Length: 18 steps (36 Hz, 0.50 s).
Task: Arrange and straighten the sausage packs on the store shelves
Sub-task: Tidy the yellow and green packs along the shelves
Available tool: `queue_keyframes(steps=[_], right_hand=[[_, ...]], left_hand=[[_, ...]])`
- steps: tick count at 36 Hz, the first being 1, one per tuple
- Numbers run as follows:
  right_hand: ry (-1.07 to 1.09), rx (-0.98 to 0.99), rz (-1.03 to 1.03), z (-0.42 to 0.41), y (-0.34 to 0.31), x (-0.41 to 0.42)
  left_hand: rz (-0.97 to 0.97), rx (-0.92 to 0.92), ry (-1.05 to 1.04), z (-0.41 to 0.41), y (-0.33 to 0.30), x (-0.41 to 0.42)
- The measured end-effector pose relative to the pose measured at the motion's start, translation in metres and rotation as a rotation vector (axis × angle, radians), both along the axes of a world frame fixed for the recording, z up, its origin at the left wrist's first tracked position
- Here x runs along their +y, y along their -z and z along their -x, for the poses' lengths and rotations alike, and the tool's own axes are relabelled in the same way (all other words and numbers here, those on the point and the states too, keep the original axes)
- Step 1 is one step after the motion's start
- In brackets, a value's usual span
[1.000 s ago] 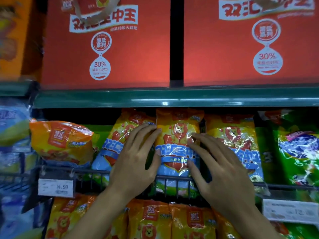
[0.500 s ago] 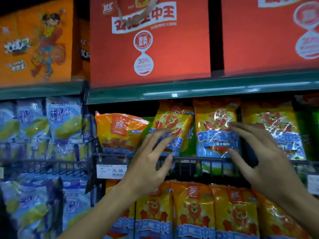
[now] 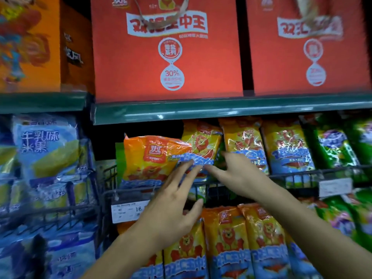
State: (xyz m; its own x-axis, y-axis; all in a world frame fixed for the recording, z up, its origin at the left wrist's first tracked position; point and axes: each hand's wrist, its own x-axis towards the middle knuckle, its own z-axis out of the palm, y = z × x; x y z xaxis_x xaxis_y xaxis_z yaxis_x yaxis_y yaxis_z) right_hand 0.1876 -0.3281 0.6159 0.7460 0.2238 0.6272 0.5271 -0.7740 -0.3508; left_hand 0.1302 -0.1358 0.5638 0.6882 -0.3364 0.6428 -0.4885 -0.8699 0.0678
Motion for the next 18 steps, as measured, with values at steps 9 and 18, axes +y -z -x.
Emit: queue_keyframes(steps=[9, 18], right_hand=[[-0.138, 0.111, -0.093, -0.018, -0.003, 0.016], [-0.136, -0.153, -0.099, -0.026, -0.011, 0.021]], left_hand=[[-0.043, 0.012, 0.001, 0.005, -0.003, 0.007], [-0.048, -0.023, -0.033, 0.001, -0.003, 0.008]])
